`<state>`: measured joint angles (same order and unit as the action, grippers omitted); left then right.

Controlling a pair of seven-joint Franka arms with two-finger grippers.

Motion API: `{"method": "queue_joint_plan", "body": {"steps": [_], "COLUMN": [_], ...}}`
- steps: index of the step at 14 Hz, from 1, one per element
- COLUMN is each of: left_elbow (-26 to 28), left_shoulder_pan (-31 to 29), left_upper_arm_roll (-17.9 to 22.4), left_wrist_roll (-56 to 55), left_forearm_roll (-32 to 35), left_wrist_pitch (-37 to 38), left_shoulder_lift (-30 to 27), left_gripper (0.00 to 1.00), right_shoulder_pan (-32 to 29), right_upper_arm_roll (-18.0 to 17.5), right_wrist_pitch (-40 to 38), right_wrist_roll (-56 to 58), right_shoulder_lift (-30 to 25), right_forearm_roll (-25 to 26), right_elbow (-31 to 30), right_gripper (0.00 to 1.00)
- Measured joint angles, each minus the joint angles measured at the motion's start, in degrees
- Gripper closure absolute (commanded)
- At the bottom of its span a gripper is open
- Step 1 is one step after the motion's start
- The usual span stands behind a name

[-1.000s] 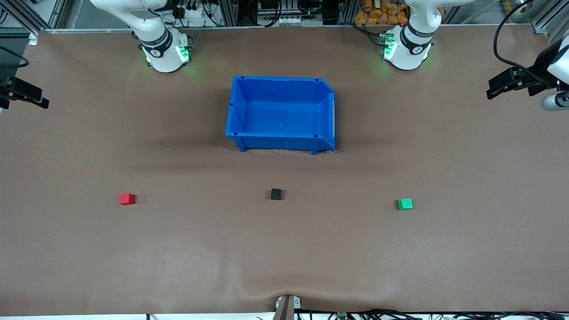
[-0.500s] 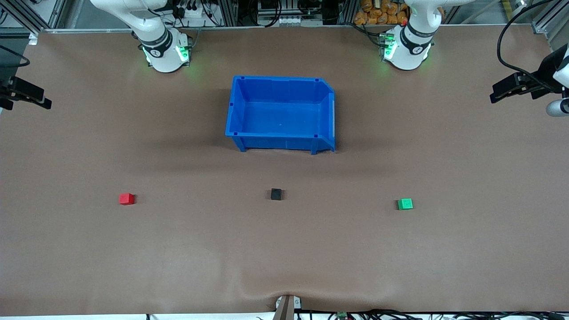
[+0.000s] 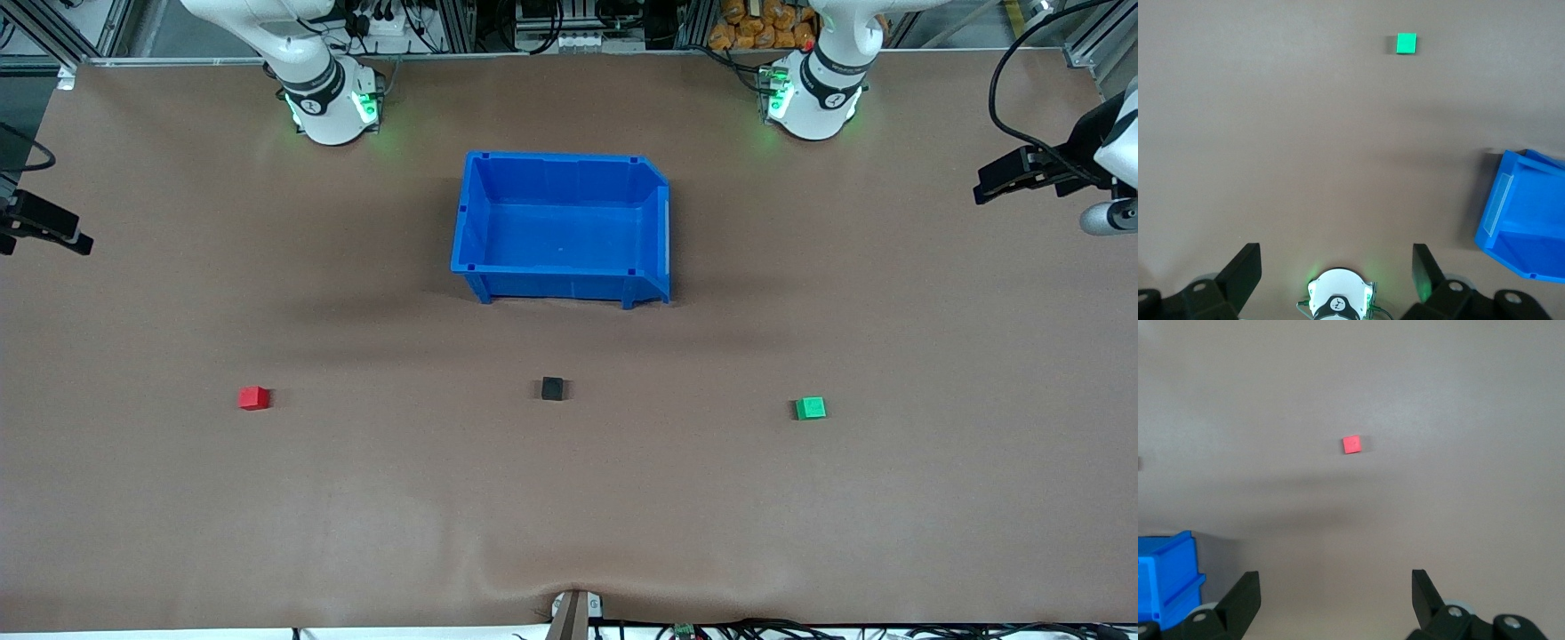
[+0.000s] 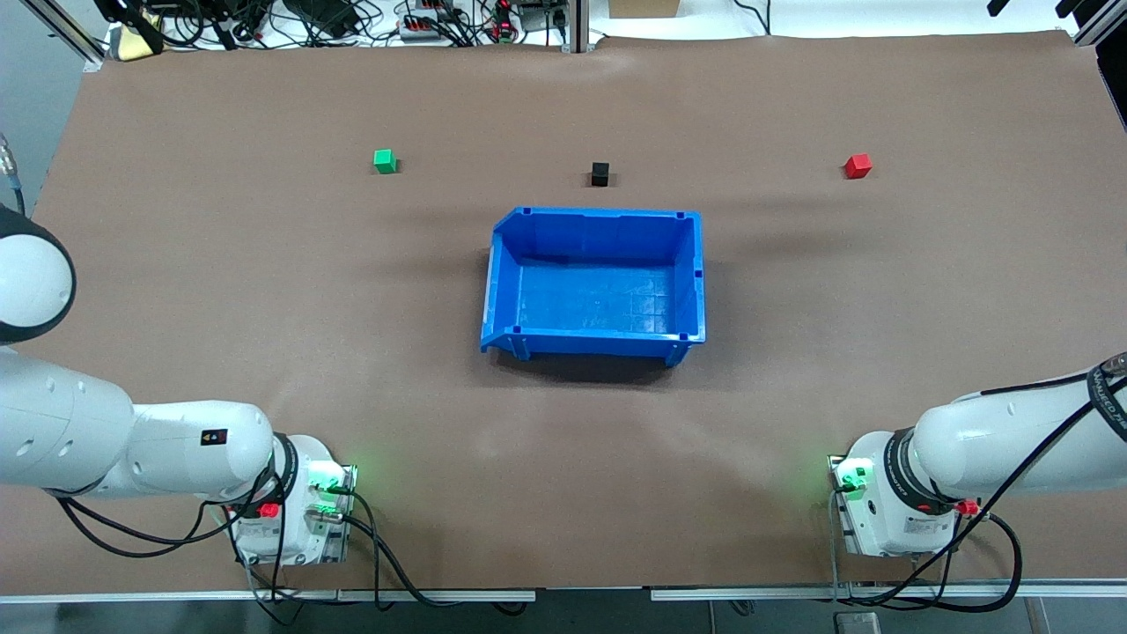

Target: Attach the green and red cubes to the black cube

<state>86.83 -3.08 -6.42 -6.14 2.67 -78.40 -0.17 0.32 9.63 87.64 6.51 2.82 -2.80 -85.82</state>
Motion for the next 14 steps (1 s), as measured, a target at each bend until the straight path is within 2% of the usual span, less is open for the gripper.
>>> {"method": "queue_joint_plan", "body": {"steps": [9, 14], "left_elbow": [1.59, 9.62], "left_shoulder_pan": [-0.02, -0.15], "left_upper_arm_roll": [-0.14, -0.04], "left_wrist_roll": [-0.08, -0.11], "left_forearm_roll": [0.0, 0.0], "left_wrist_pitch": [-0.41, -9.27], "left_shoulder_lift": [0.01, 0.3], "left_gripper": [0.0, 0.0], "right_shoulder_pan": [-2.05, -2.78], "right_upper_arm_roll": [0.01, -0.13], "right_wrist_pitch": [0.18, -1.43], "right_wrist_roll": [0.01, 0.03], "right_shoulder_lift": [0.0, -0.01], "right_forearm_roll": [-0.37, -0.43], "right_elbow": [0.42, 0.85], "right_gripper": [0.0, 0.0]}}
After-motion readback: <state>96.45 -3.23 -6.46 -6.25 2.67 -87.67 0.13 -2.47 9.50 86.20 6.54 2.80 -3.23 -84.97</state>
